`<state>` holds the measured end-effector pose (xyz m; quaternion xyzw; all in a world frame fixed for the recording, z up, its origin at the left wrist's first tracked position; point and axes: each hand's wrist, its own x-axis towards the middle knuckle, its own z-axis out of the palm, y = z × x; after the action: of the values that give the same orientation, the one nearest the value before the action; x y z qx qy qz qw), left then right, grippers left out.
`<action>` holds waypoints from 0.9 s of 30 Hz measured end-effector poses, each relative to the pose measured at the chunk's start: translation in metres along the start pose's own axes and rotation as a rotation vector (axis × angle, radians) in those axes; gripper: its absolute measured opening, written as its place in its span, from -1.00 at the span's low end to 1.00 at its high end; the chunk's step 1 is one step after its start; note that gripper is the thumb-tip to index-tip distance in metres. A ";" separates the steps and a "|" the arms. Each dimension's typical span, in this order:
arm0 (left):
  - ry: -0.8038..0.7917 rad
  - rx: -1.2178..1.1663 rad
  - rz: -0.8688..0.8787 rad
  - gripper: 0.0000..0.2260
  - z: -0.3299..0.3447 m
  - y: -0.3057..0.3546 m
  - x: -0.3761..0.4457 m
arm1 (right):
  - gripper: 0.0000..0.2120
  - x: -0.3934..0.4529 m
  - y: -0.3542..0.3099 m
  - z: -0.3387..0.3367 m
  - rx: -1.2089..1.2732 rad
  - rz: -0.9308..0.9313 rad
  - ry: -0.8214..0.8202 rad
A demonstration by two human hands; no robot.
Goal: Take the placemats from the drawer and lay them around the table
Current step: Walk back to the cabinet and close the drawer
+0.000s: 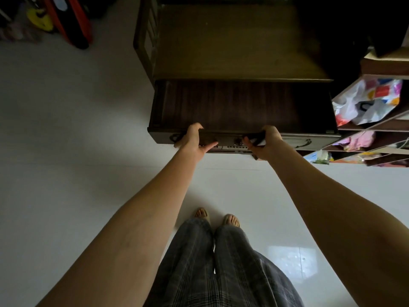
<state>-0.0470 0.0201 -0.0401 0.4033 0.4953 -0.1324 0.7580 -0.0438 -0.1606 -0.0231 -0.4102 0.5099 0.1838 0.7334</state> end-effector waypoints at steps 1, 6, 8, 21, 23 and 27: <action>0.002 0.013 -0.001 -0.40 0.002 0.001 0.005 | -0.92 0.002 -0.004 0.000 0.021 -0.004 -0.009; -0.046 -0.088 -0.002 -0.39 0.006 0.007 0.016 | -0.79 0.024 0.004 -0.007 0.215 -0.007 -0.200; -0.092 -0.133 -0.003 -0.33 0.010 0.010 0.012 | -0.52 0.032 0.009 -0.008 0.240 -0.018 -0.261; -0.236 -0.274 0.033 -0.29 0.053 0.049 0.019 | -0.26 0.047 -0.031 0.035 0.496 -0.163 -0.379; -0.240 -0.269 0.052 -0.30 0.062 0.057 0.023 | -0.33 0.046 -0.043 0.045 0.510 -0.153 -0.379; -0.235 -0.248 0.080 -0.24 0.083 0.075 0.032 | -0.33 0.057 -0.063 0.065 0.473 -0.156 -0.377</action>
<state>0.0669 0.0133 -0.0162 0.3077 0.3994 -0.0862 0.8593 0.0618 -0.1548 -0.0390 -0.2249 0.3606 0.0759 0.9020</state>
